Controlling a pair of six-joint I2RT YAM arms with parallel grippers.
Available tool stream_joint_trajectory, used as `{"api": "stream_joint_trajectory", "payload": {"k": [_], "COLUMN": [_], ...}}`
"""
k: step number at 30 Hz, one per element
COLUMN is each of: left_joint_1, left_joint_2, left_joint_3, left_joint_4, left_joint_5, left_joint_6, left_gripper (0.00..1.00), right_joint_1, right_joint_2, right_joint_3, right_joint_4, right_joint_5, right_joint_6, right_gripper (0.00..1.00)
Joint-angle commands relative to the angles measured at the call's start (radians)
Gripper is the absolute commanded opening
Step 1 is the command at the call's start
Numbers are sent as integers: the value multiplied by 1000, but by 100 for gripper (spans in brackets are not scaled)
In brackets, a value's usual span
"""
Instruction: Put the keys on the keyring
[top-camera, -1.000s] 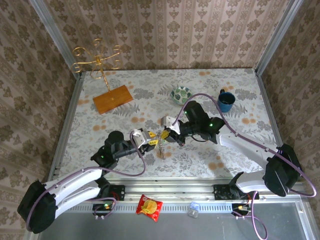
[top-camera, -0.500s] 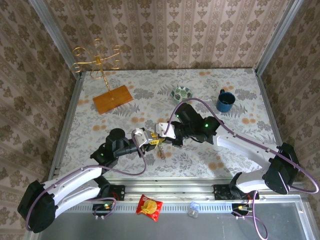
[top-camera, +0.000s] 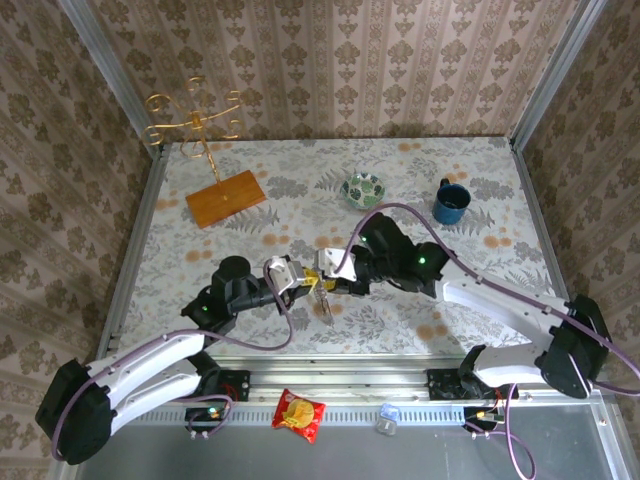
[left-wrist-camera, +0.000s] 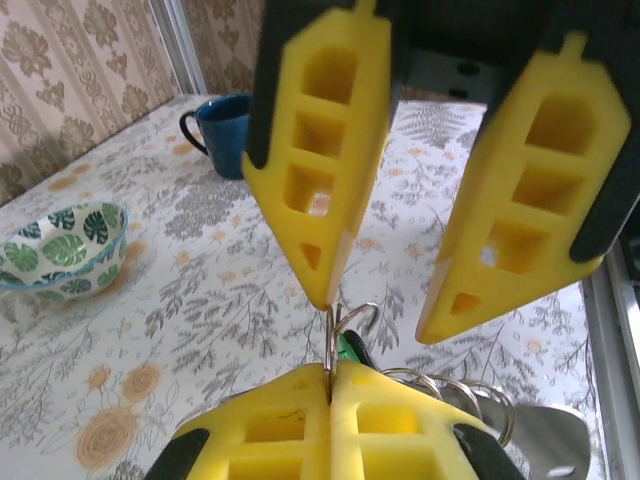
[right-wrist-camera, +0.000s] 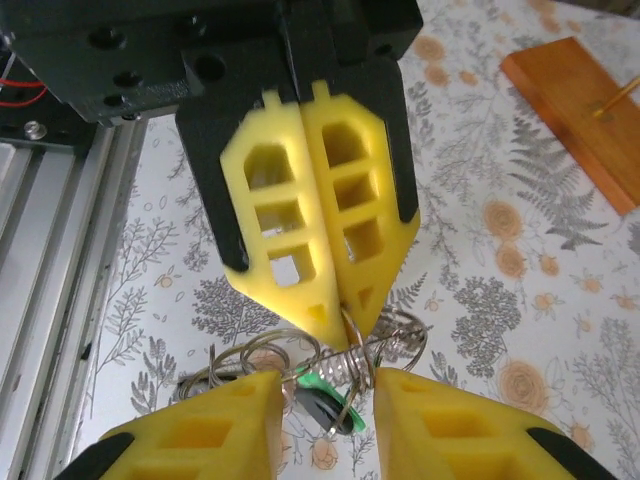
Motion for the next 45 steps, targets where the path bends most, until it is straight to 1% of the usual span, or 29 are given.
{"api": "stream_joint_trajectory", "payload": {"k": [1,5,9,15,22,24,26,29,33,40,43,45], "left_joint_1": [-1,-2,-4,-5,-7,-7,-7,-7,-8,-8,-8,-8], "left_joint_2": [8,19,23,31,39,39,39,38,39,45,50,50], "left_joint_3": [-17,-42,-47,-46,-44,-45,-45,-44,-41,-33,-31,-32], "left_joint_4": [166,241,250,254,256,258,257,255,254,250,250,253], "left_joint_5": [-11,-19,-21,-22,-26,-27,-27,-29,-32,-44,-41,-37], "left_joint_6": [-81,-125,-135,-132,-129,-130,-130,-130,-129,-120,-115,-112], "left_gripper": [0,0,0,0,0,0,0,0,0,0,0,0], "right_joint_1": [-6,-5,-3,-3,-3,-3,-3,-2,16,47,47,44], "right_joint_2": [-51,-70,-78,-73,-85,-88,-89,-87,-72,-44,-47,-65], "right_joint_3": [-68,-117,-137,-135,-129,-128,-126,-121,-99,-81,-83,-98], "right_joint_4": [114,178,217,221,217,215,210,200,164,136,138,153], "right_joint_5": [42,94,119,105,72,75,78,81,80,88,78,75], "right_joint_6": [70,106,117,119,121,119,117,114,87,39,41,47], "right_gripper": [31,29,26,20,22,19,13,9,0,0,0,9]}}
